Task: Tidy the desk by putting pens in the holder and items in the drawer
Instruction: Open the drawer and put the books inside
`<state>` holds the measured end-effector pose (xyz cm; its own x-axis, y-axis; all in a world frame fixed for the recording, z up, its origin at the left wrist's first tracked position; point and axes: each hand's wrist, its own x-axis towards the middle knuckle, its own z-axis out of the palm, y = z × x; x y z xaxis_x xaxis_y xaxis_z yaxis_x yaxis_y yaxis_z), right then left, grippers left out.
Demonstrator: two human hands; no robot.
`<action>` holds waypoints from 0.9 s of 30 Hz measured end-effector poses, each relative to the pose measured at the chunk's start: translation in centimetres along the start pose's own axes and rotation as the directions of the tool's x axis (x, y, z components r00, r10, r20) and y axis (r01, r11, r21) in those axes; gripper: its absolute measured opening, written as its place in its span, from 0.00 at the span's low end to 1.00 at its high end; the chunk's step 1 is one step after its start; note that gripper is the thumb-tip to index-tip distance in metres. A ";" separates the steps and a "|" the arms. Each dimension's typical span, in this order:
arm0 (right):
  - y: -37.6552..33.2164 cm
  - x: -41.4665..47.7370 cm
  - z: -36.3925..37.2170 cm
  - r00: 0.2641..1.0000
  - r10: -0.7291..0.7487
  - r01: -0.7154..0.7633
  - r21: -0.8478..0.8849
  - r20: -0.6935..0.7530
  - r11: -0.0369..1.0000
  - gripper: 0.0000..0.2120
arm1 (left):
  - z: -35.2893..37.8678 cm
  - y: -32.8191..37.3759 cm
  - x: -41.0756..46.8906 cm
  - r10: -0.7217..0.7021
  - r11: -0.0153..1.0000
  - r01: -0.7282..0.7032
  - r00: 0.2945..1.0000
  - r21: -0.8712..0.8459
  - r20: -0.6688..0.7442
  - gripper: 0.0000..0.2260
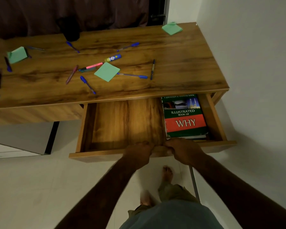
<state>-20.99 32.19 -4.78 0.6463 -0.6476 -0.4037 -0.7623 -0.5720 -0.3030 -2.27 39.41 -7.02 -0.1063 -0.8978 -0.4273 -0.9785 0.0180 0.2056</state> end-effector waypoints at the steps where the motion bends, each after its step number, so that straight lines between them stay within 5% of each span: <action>1: 0.1 0.5 -0.3 1.000 0.009 -0.009 0.006 0.008 1.000 0.15 | -0.3 -0.2 0.5 -0.003 1.000 0.003 1.000 -0.014 0.013 0.17; 7: 1.0 3.9 -2.5 0.994 0.066 -0.073 -0.085 -0.088 0.994 0.26 | -2.5 -1.5 3.3 -0.046 0.998 0.047 0.999 -0.036 0.027 0.16; 14: 1.5 7.9 -5.3 0.951 0.065 -0.132 -0.205 -0.302 0.970 0.46 | -6.8 -2.4 6.9 -0.108 0.984 0.148 0.940 0.102 -0.323 0.34; 21: 2.5 11.6 -7.1 0.908 0.015 -0.123 -0.233 -0.418 0.965 0.55 | -8.7 -3.3 11.2 -0.102 0.956 0.213 0.884 0.200 -0.456 0.51; 27: 3.8 14.8 -8.9 0.897 -0.008 -0.117 -0.254 -0.442 0.960 0.54 | -10.4 -4.1 14.3 -0.232 0.930 0.324 0.883 0.173 -0.408 0.52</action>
<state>-14.04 15.95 -4.27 0.6012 -0.7988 0.0215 -0.7985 -0.6016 -0.0242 2.08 21.87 -4.80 0.2050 -0.9765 -0.0659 -0.9751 -0.1980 -0.0998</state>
